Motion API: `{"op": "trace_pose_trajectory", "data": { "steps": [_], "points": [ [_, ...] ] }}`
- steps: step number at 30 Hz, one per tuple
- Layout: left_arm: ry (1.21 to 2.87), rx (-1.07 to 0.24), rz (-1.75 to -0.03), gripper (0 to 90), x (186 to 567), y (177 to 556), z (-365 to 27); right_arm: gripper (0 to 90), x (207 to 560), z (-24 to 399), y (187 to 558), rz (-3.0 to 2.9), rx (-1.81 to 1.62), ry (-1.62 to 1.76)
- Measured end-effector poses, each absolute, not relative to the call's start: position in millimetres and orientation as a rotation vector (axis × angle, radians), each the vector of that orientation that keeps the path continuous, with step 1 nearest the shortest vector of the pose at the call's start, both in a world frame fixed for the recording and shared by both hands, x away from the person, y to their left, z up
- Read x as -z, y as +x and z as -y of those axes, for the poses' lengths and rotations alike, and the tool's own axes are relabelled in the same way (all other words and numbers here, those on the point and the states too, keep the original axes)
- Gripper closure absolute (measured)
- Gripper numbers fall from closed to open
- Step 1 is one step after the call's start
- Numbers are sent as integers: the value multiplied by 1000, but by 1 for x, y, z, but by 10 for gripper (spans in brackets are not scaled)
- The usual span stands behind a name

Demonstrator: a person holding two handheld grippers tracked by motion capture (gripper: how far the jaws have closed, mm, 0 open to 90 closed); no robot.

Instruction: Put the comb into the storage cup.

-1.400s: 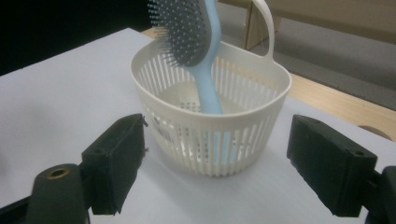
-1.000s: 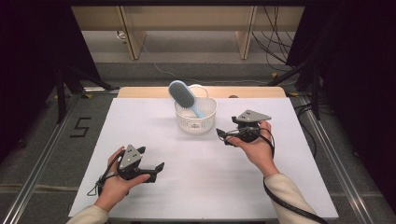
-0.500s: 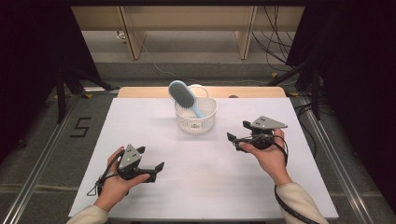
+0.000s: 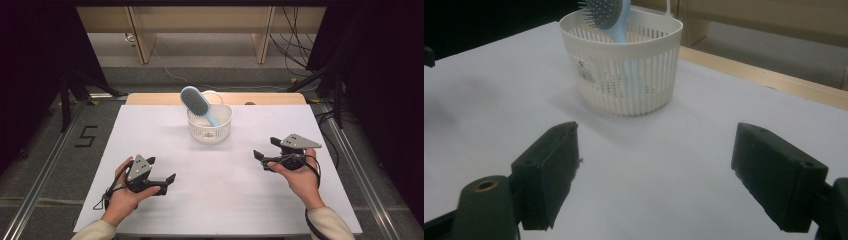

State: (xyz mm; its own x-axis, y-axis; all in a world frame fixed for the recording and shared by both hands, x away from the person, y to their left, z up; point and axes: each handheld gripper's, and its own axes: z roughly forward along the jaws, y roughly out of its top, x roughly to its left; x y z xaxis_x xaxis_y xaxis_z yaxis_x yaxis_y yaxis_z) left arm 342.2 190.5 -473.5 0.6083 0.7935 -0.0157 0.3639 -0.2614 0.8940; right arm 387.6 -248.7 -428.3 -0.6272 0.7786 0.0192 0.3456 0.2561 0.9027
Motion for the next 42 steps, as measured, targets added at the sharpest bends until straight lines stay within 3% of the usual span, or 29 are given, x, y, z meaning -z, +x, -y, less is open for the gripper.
{"op": "trace_pose_trajectory", "data": {
  "steps": [42],
  "points": [
    [1858, -563, -933, 70, 473, 342, -192, 166, 448, 279, 350, -2097, -1343, 1001]
  ]
}}
